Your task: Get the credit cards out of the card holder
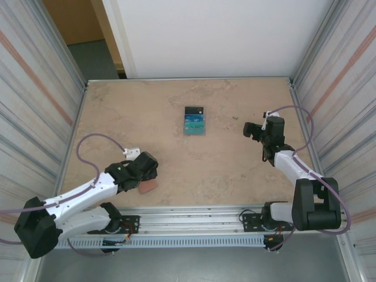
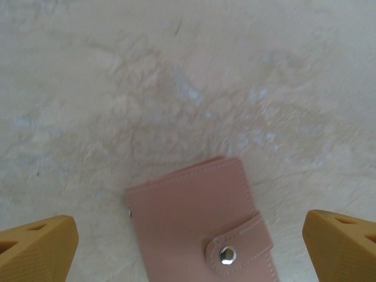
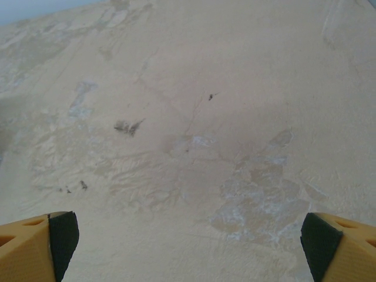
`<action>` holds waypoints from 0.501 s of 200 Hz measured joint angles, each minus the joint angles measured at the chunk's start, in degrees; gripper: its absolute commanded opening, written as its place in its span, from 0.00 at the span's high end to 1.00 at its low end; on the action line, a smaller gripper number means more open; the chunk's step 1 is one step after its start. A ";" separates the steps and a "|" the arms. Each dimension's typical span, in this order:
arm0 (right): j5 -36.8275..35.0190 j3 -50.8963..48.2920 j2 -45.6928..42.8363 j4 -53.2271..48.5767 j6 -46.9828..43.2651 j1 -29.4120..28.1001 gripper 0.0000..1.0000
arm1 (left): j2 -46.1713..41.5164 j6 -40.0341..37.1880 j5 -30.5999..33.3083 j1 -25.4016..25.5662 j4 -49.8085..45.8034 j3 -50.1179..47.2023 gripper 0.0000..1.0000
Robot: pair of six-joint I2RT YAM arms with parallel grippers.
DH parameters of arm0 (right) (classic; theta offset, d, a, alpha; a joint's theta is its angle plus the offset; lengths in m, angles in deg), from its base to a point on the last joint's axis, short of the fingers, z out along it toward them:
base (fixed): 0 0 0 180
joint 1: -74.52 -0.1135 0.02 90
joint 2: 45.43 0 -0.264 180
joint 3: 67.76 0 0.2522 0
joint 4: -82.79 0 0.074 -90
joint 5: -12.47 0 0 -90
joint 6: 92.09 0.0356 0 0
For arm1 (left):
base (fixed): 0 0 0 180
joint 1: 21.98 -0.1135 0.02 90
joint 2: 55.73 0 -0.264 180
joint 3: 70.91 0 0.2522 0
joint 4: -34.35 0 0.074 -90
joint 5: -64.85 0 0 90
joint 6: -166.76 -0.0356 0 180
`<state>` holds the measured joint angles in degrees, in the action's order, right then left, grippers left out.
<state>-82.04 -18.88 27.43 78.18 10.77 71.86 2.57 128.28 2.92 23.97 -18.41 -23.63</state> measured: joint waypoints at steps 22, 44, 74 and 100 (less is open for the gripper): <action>-1.18 0.00 0.00 -0.09 0.00 -0.07 0.01 | 1.75 2.93 -1.20 0.68 -2.05 0.00 0.01; -1.99 0.00 0.00 -0.07 -0.02 -0.46 0.01 | 3.63 3.89 -3.15 0.68 -1.79 0.00 0.01; -2.49 0.00 -0.04 -0.02 -0.02 -0.76 0.01 | 6.01 3.93 -5.73 0.68 0.83 -0.17 0.01; -3.10 0.00 -0.04 -0.02 -0.04 -0.76 0.01 | 8.07 3.96 -7.43 0.85 3.45 -0.35 0.01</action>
<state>-85.14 -18.88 27.39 78.15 10.73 71.10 10.64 132.24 -4.51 24.82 -14.96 -23.98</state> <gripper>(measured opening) 0.986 0.987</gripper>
